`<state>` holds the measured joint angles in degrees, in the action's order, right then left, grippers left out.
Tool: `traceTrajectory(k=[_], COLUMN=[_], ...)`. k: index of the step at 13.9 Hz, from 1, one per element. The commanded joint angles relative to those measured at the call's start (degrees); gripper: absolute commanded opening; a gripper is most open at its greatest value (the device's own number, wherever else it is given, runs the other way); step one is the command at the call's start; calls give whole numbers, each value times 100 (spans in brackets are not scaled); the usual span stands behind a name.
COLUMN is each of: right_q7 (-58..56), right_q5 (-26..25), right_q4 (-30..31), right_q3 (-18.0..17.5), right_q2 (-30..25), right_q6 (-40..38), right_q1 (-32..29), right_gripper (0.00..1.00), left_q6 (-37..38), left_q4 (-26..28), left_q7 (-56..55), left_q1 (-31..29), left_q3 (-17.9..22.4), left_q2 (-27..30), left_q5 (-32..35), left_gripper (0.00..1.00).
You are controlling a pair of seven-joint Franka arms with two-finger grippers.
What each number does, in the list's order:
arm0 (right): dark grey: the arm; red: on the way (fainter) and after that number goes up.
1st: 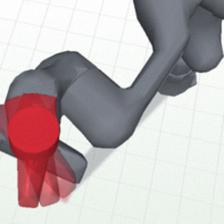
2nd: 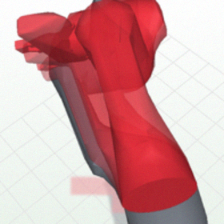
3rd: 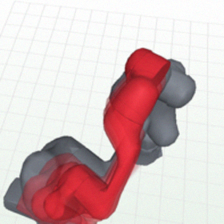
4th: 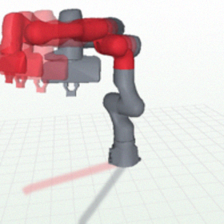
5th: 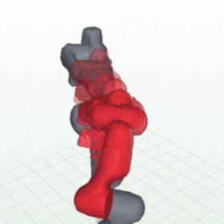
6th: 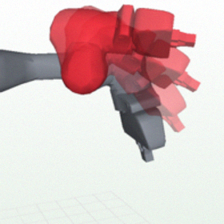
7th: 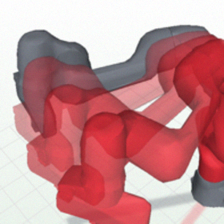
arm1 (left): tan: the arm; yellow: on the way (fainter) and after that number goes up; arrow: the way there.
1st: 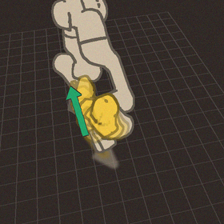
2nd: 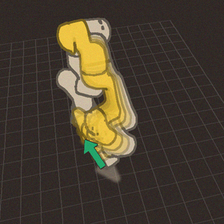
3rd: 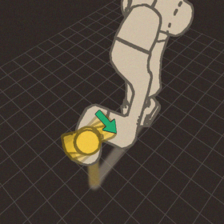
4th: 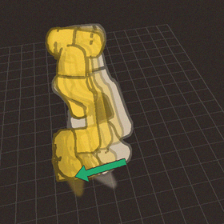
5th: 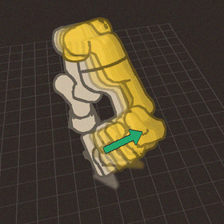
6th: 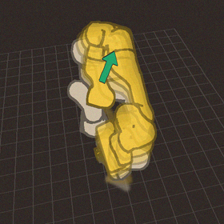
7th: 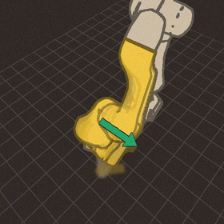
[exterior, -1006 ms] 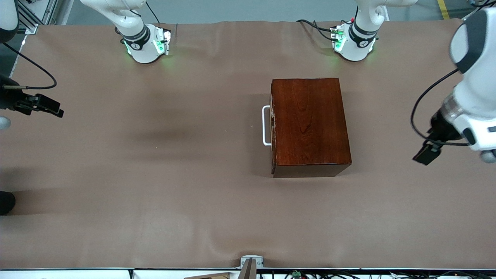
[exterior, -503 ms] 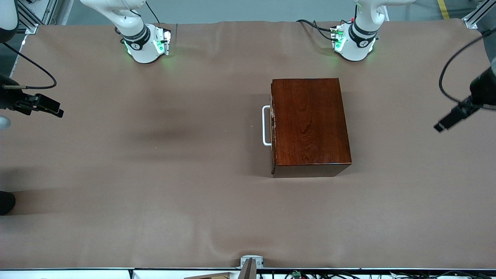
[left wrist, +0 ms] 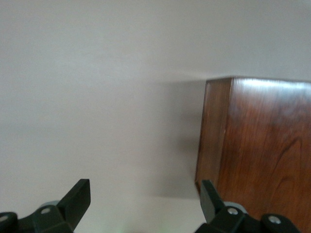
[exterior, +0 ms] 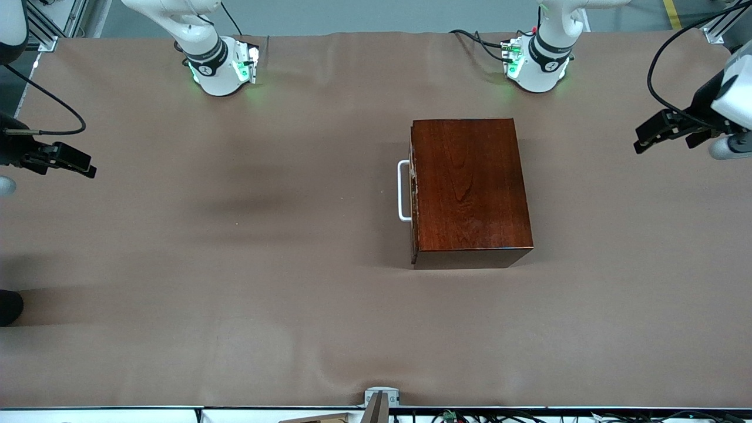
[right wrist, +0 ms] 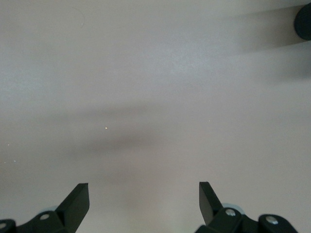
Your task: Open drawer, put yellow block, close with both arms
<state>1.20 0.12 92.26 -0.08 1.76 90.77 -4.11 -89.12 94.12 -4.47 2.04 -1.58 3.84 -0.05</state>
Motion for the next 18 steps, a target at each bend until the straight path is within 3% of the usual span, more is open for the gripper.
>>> traceTrajectory(k=[1, 18], right_q7=[-76, -76], right_q5=[-3, -3], right_q4=[-24, -24], right_q3=[-54, -71], right_q2=[-61, -53], right_q6=[-77, -86], right_q1=[-72, -46], right_gripper=[100, 100], left_q6=[219, 325], left_q4=[-51, -288], left_q7=[640, 368], left_q1=[-28, 24], left_q3=[-18, -150], left_q2=[3, -287], left_q5=[-4, 268], left_gripper=[100, 100])
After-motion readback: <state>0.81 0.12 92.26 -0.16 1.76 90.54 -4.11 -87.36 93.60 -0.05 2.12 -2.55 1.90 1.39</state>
